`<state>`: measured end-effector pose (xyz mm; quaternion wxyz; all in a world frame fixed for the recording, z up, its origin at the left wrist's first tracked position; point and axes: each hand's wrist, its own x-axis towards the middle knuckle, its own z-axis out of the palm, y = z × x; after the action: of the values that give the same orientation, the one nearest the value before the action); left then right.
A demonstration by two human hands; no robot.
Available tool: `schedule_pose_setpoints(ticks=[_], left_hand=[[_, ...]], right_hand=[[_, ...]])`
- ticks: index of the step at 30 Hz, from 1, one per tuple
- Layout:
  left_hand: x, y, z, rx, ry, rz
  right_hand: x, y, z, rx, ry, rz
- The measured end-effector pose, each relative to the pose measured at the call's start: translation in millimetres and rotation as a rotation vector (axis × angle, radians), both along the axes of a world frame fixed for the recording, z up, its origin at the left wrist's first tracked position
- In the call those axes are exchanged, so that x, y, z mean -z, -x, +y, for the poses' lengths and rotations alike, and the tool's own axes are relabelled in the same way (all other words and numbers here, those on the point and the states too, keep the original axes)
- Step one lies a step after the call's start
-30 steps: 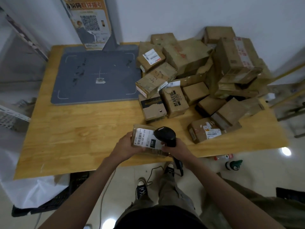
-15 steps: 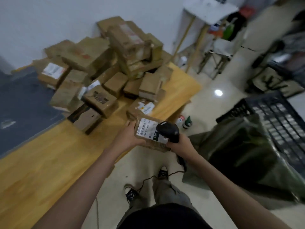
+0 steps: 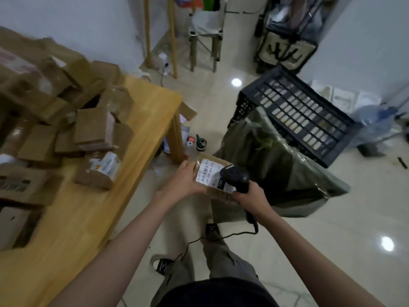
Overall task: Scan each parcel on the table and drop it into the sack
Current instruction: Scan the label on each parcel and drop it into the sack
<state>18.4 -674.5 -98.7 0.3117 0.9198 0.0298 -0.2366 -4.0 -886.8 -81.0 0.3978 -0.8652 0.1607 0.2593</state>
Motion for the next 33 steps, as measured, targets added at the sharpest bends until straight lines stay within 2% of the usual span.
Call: schedule_pose_setpoints(ticks=[6,10,14,19,25,33], left_hand=[[20.6,-53.2,-87.4,0.121,0.094,0.093],[40.9,-73.5,-128.0,0.220,-0.003,0.186],[46.5,-82.5,-134.8,0.292,-0.069,0.168],[29.7,-82.2,-98.2,0.265,-0.173,0.111],[-7.5,-58.8,-17.3,0.142,-0.336,0.069],[-62.5,19.7,111.9,-0.188,-0.407,0.042]], right_hand=[[9.8,-24.0,-79.6,0.175,0.046,0.026],[16.9,-41.4,-118.3,0.196,0.096,0.046],[16.4,-56.6,-129.4,0.153,0.077,0.070],[4.1,-80.5,-105.2,0.012,0.008,0.081],[-26.3,-102.3,-34.7,-0.225,-0.049,0.063],[-71.5,-94.9,88.9,-0.549,-0.064,-0.092]])
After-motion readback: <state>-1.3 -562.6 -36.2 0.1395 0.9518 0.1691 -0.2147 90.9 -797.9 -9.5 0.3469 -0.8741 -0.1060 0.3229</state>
